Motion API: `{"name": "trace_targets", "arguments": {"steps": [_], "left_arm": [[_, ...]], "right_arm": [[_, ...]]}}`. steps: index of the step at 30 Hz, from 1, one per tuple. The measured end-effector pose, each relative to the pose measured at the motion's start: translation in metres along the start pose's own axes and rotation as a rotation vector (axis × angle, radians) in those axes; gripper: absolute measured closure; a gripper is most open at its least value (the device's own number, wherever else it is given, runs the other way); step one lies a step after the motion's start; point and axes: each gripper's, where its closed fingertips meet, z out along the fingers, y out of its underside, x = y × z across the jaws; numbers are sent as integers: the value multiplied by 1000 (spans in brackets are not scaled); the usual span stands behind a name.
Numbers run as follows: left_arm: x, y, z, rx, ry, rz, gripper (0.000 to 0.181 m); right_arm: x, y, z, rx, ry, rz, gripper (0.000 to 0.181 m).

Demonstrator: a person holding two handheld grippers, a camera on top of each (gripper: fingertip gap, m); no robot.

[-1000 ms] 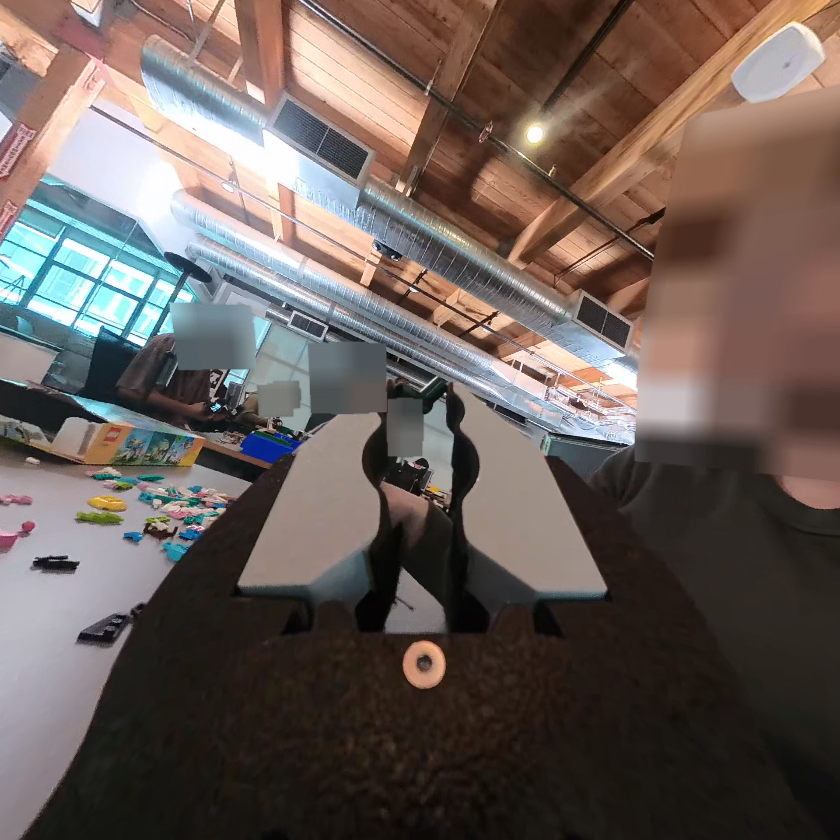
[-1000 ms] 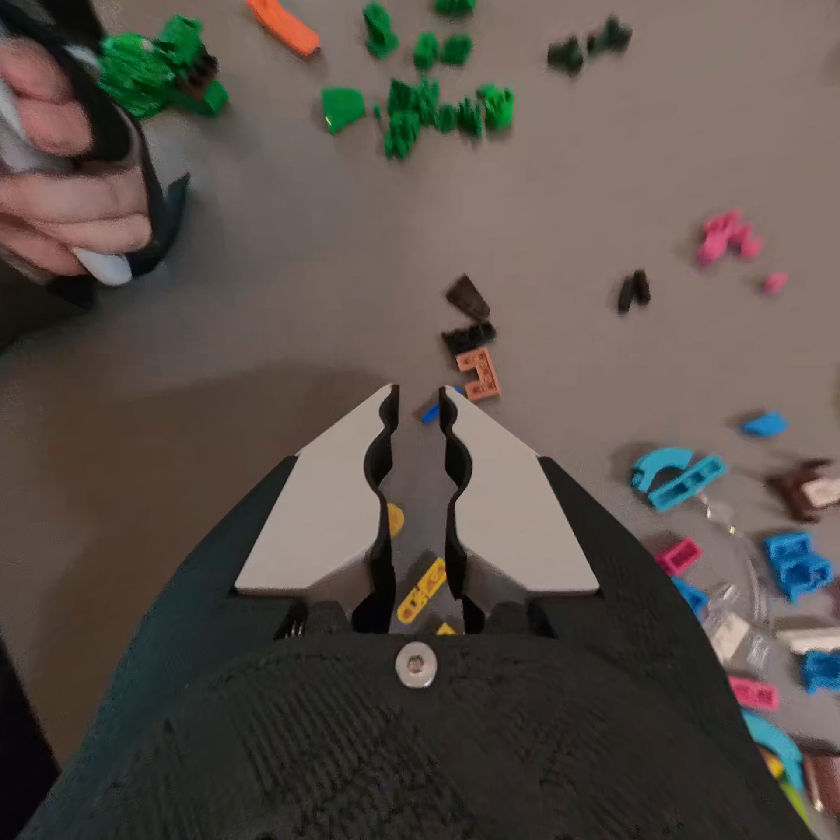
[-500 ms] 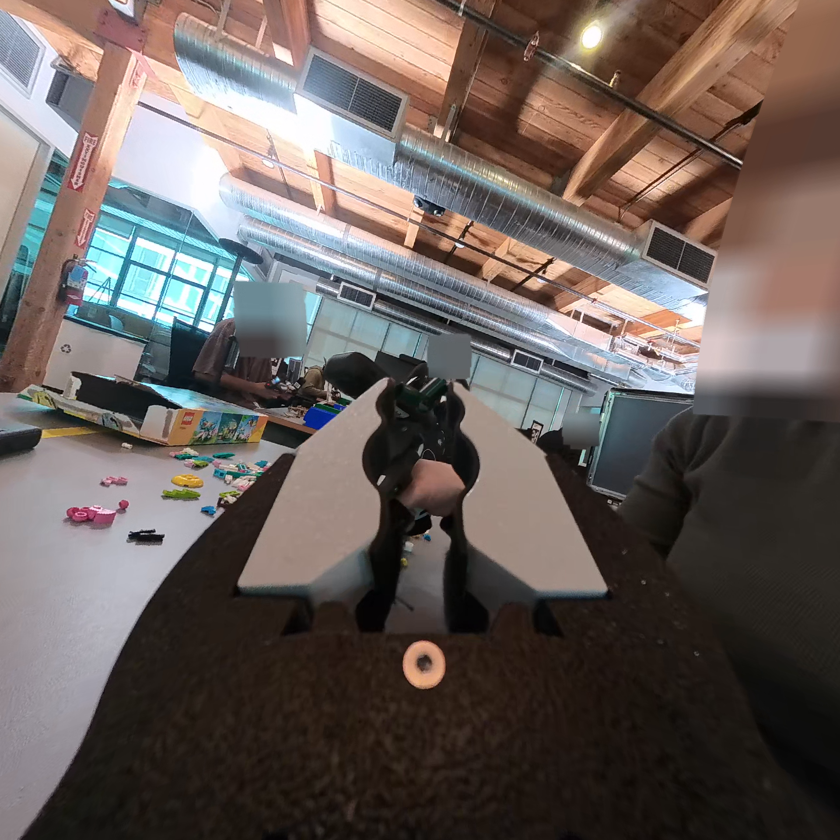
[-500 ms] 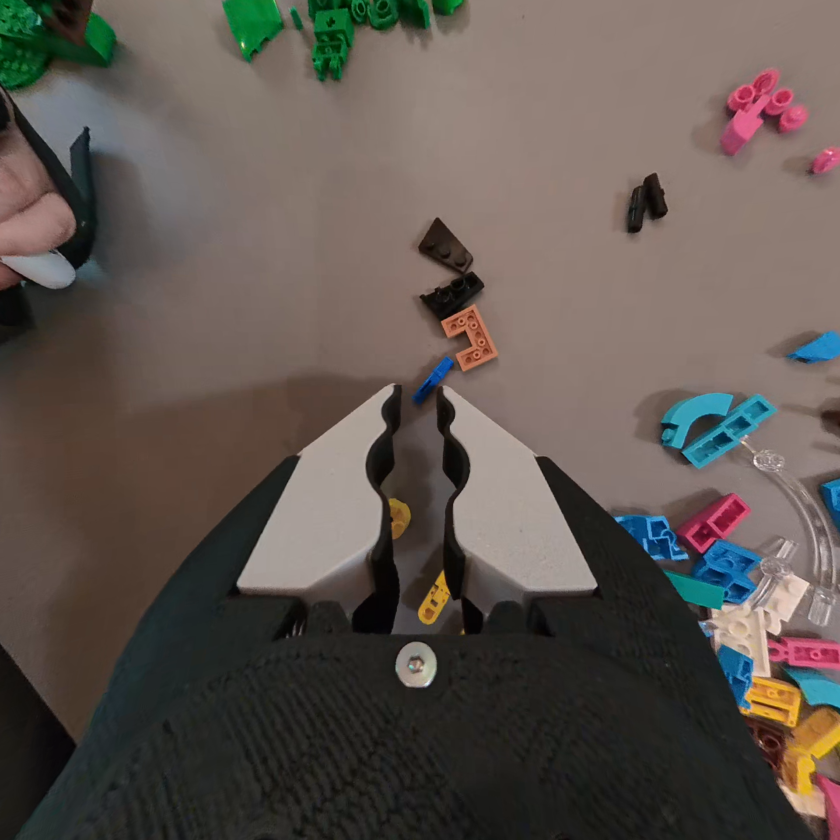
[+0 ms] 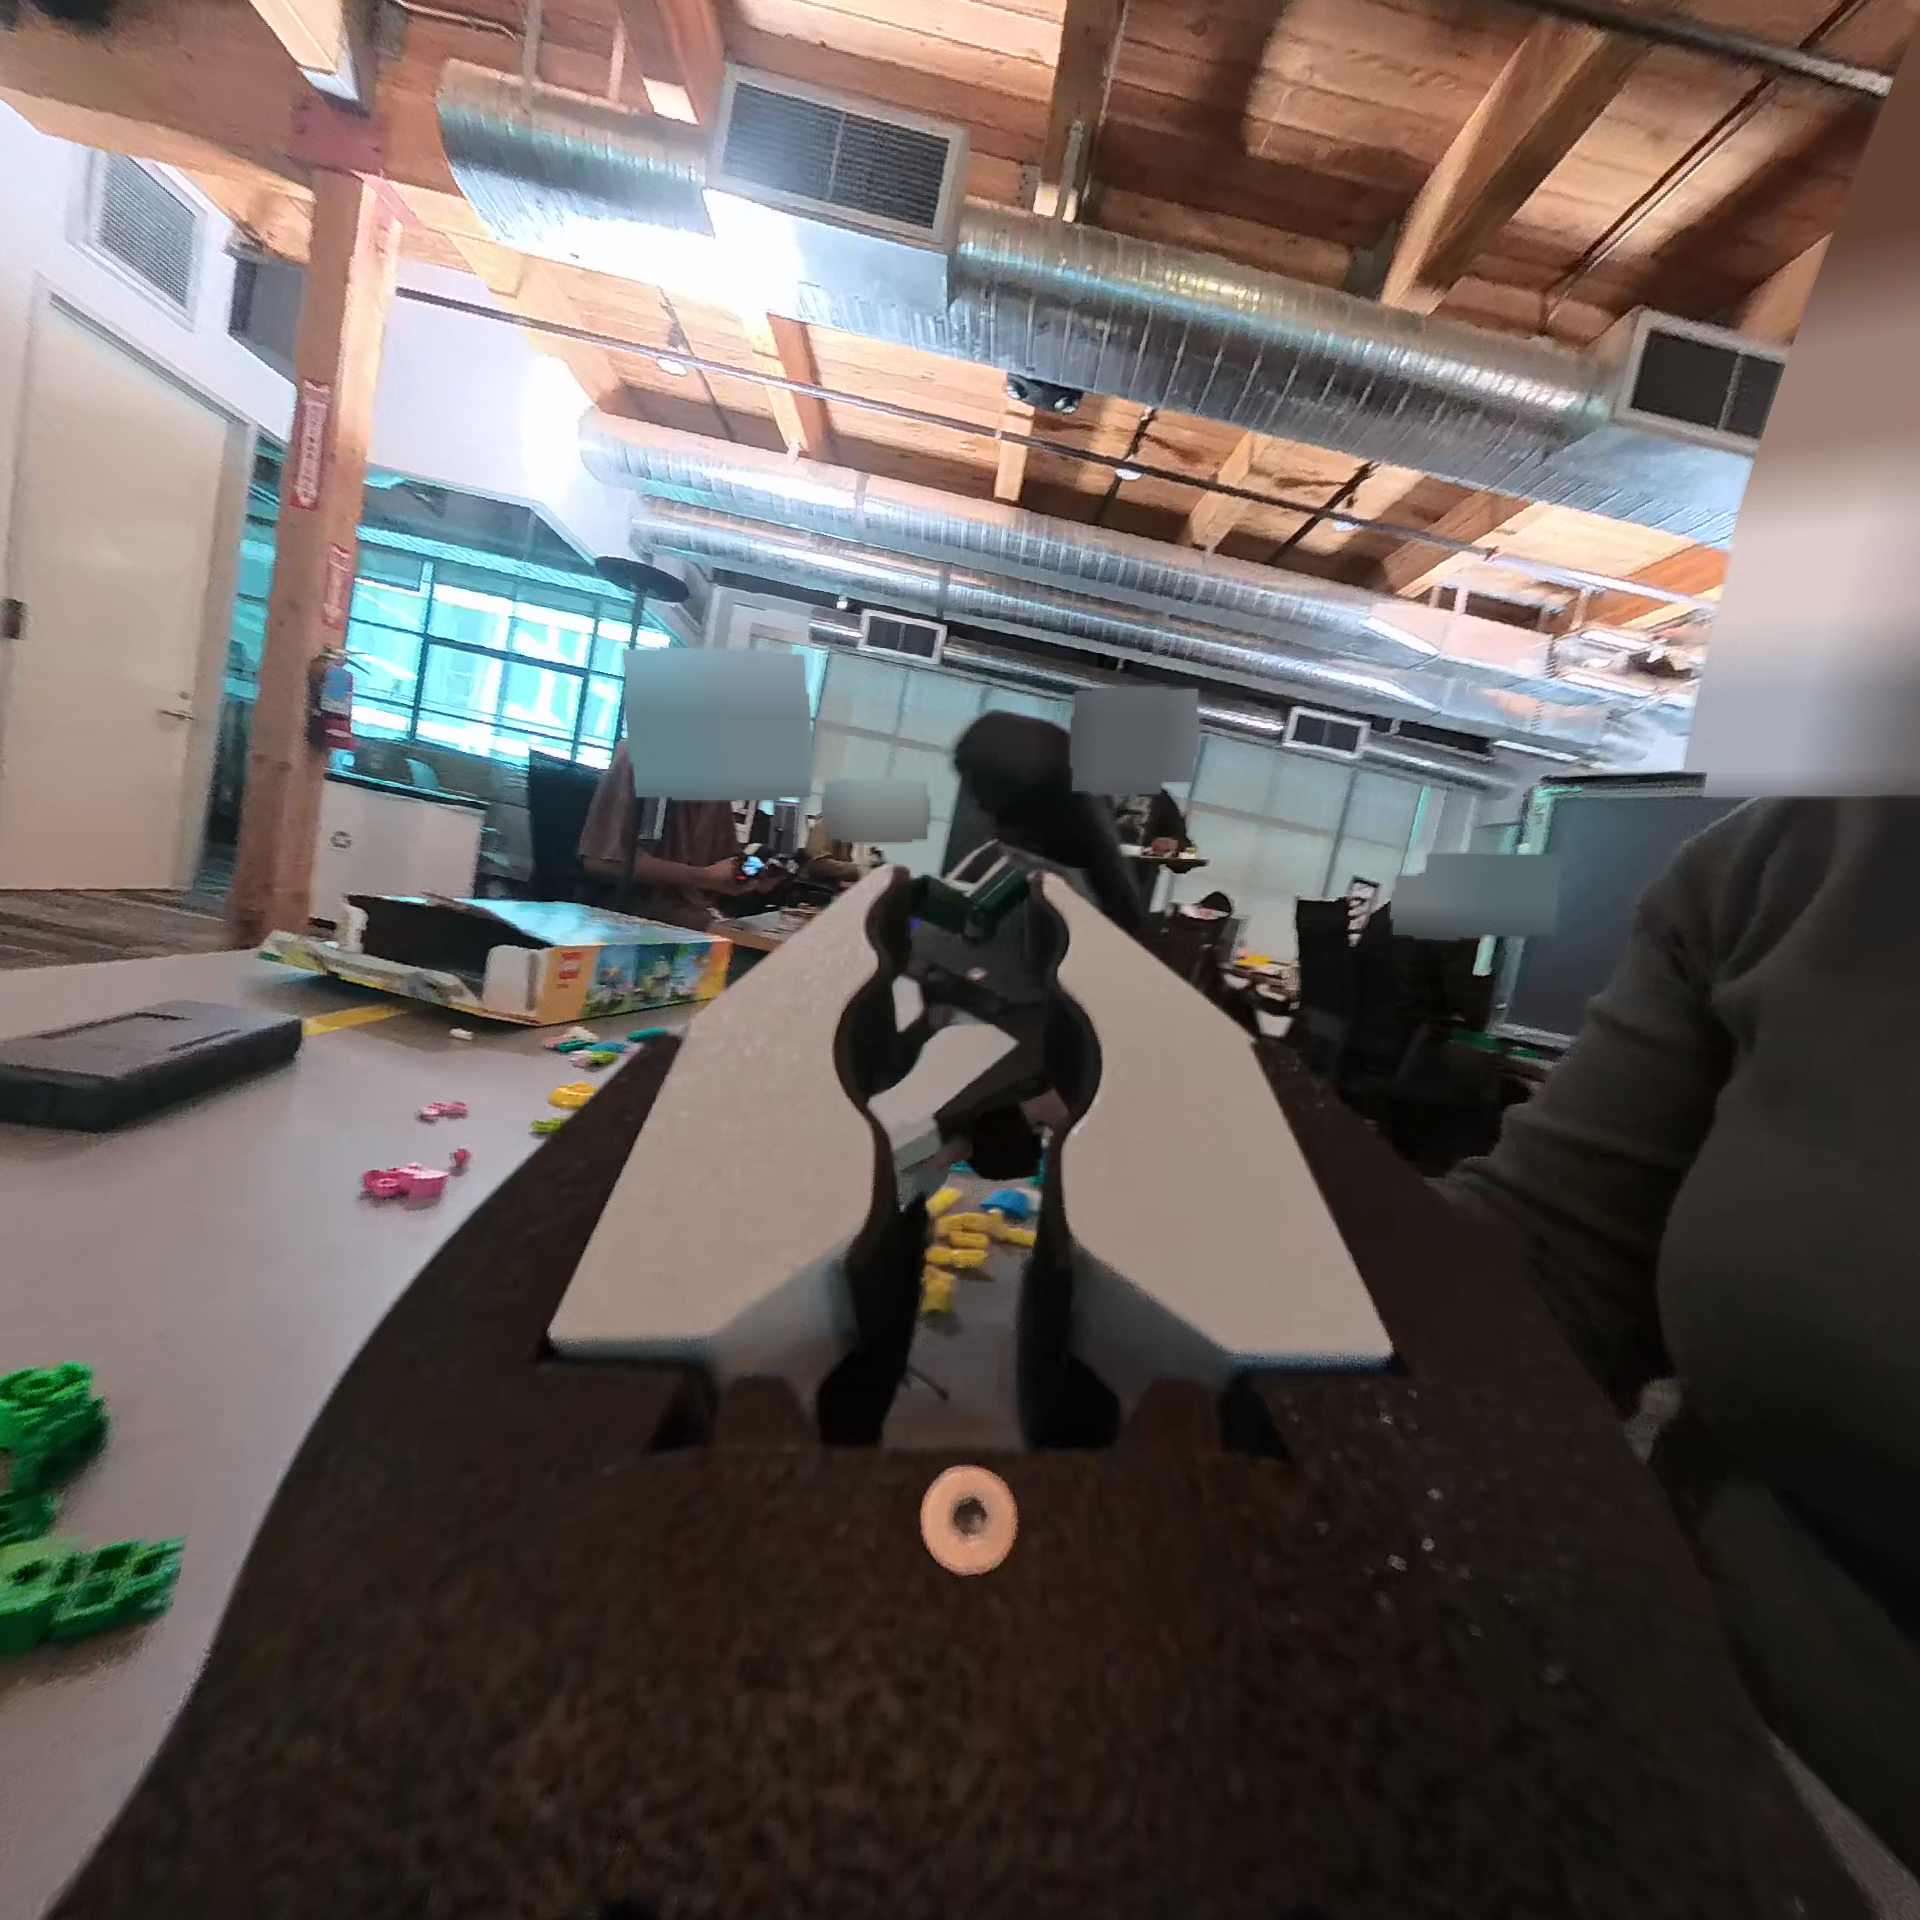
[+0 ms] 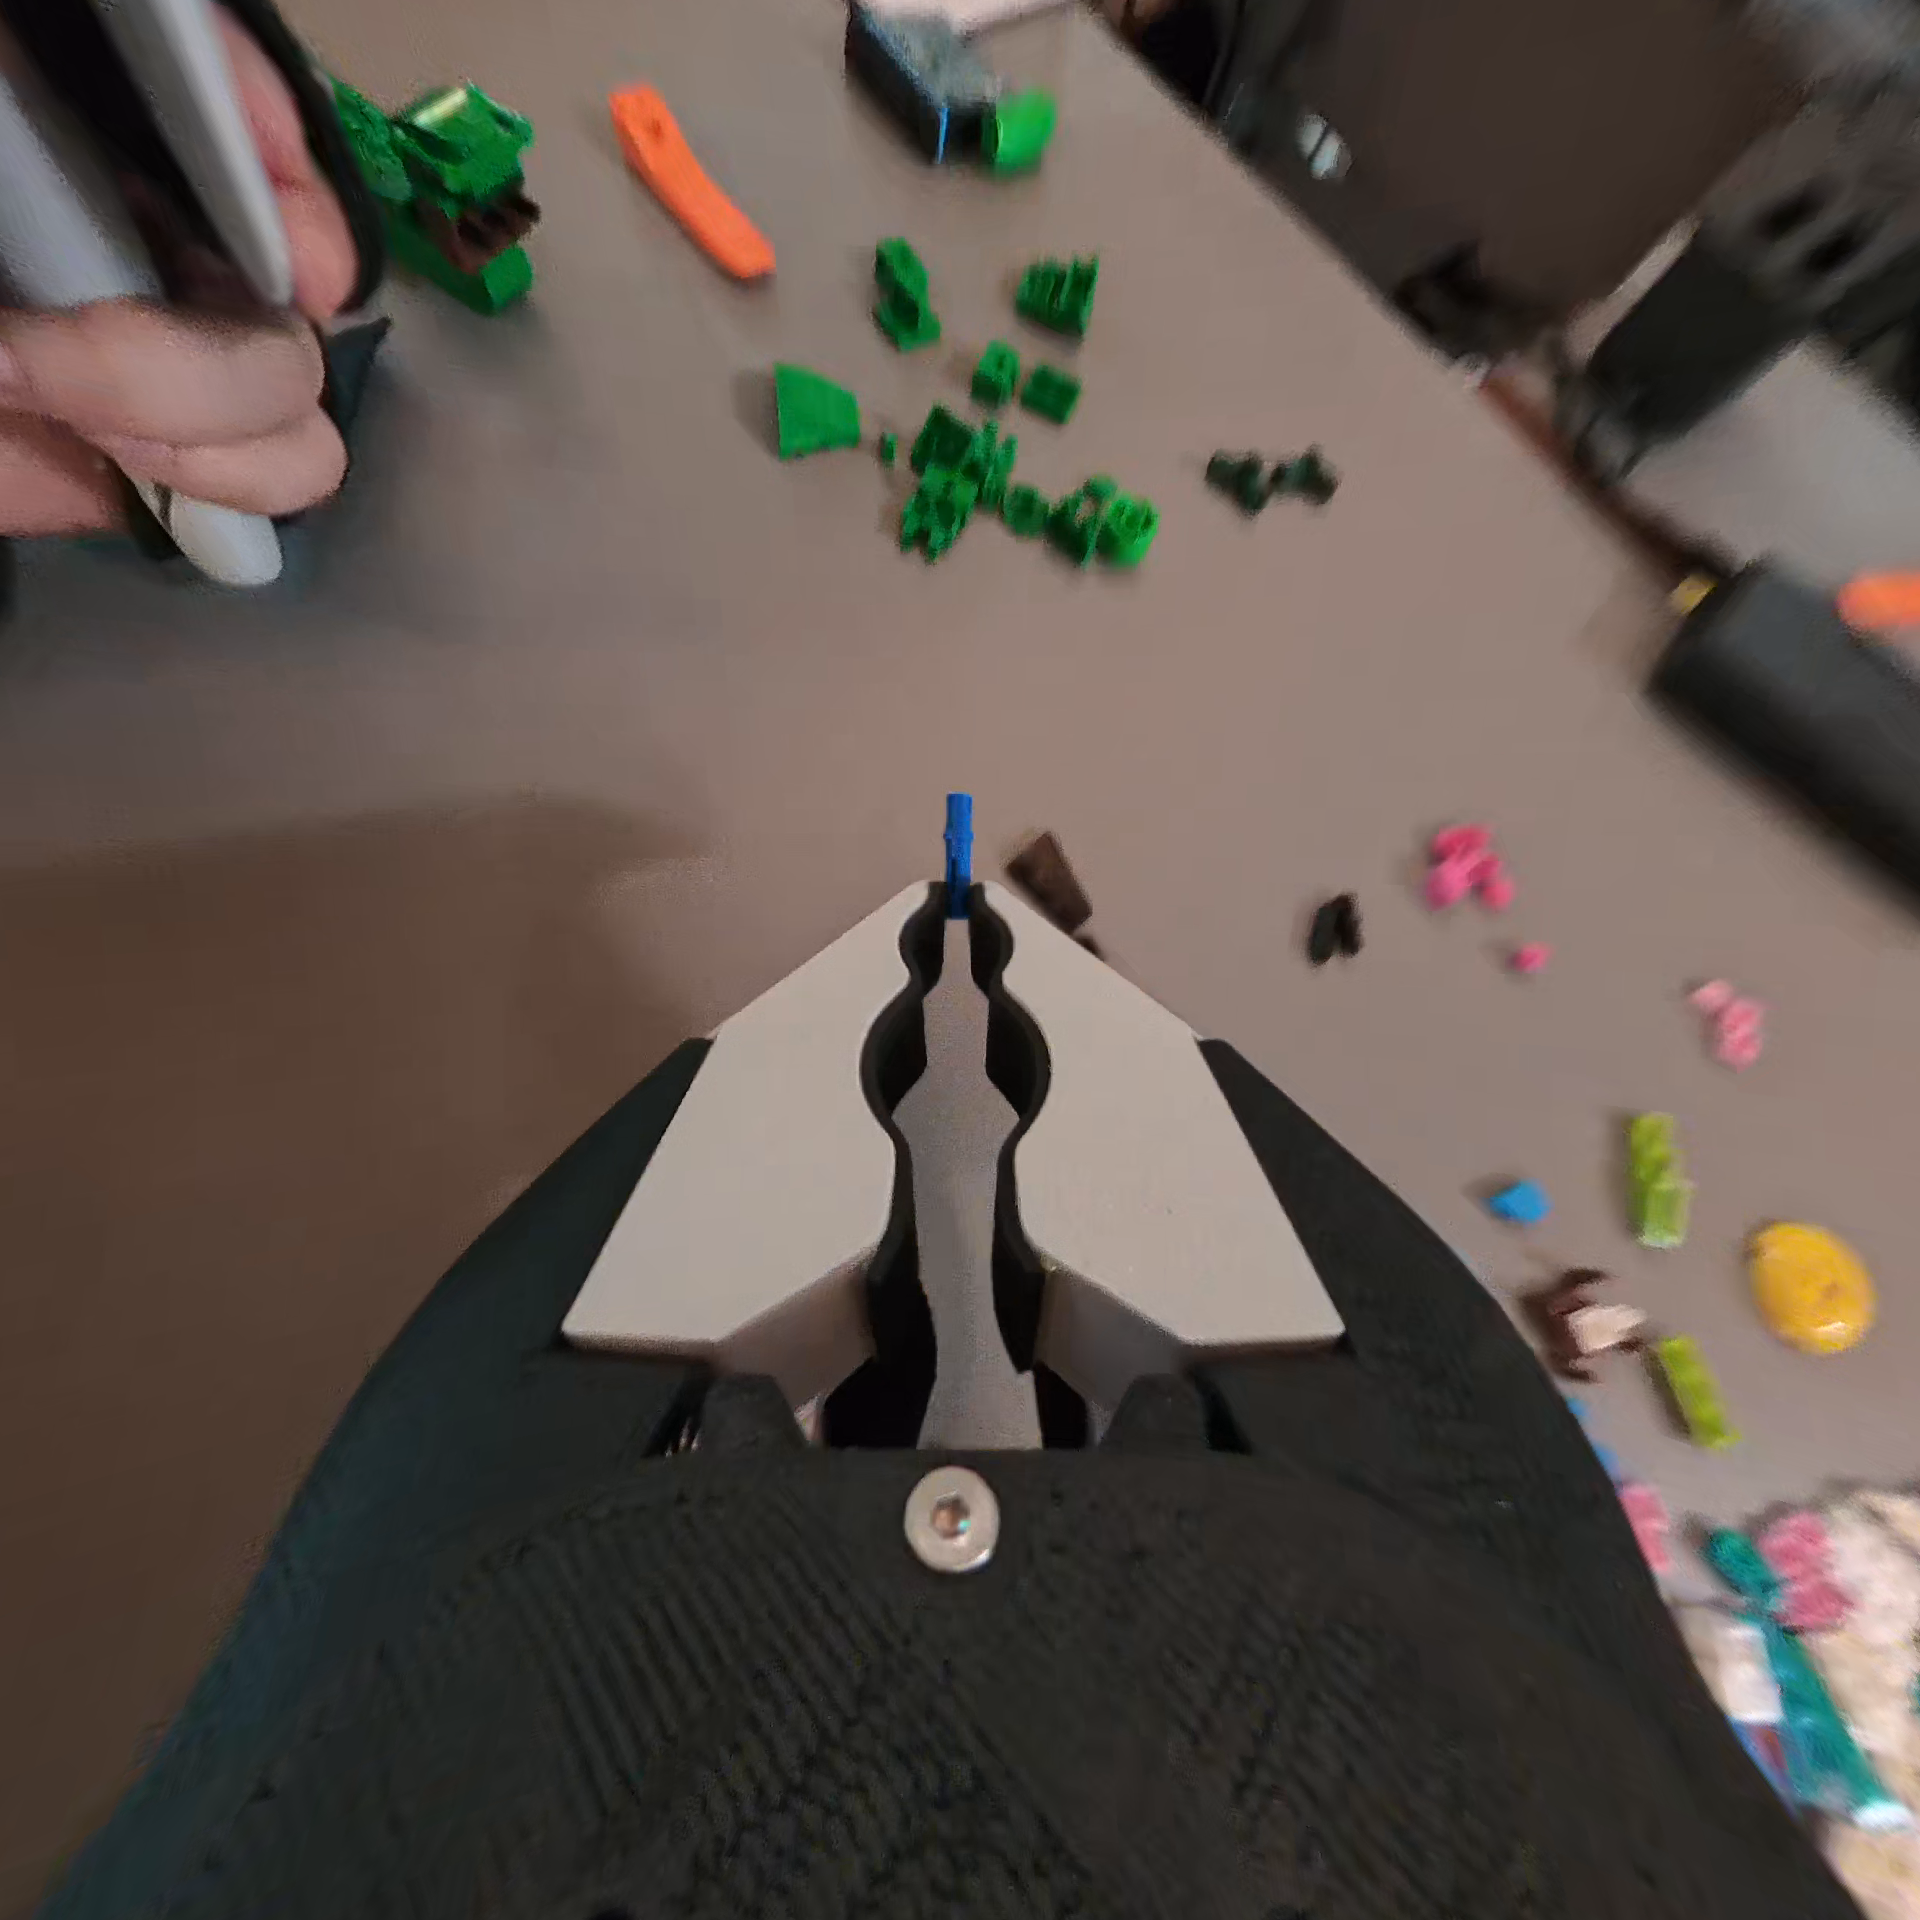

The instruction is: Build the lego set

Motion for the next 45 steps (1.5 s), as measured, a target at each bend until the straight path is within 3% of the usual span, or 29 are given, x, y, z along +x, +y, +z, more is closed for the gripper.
{"name": "trace_targets", "arguments": {"steps": [8, 10, 14, 21, 32, 45], "left_arm": [[-9, -6, -16, -32, -147, 220, 162], [-2, -7, -21, -47, -152, 290, 162], [7, 3, -30, -140, -150, 358, 161], [-1, 0, -46, -213, -273, 542, 161], [-22, -14, -73, -276, -495, 816, 161], [-40, -11, -84, -307, -538, 773, 161]], "right_arm": [[-10, -60, -7, 341, 338, -440, 179], [-22, -72, -12, 488, 394, -497, 179], [-46, -80, -7, 587, 442, -655, 180], [-76, -92, 13, 646, 358, -797, 180], [-68, -115, 40, 714, 314, -855, 180], [-77, -126, 46, 774, 359, -1008, 180]]}}
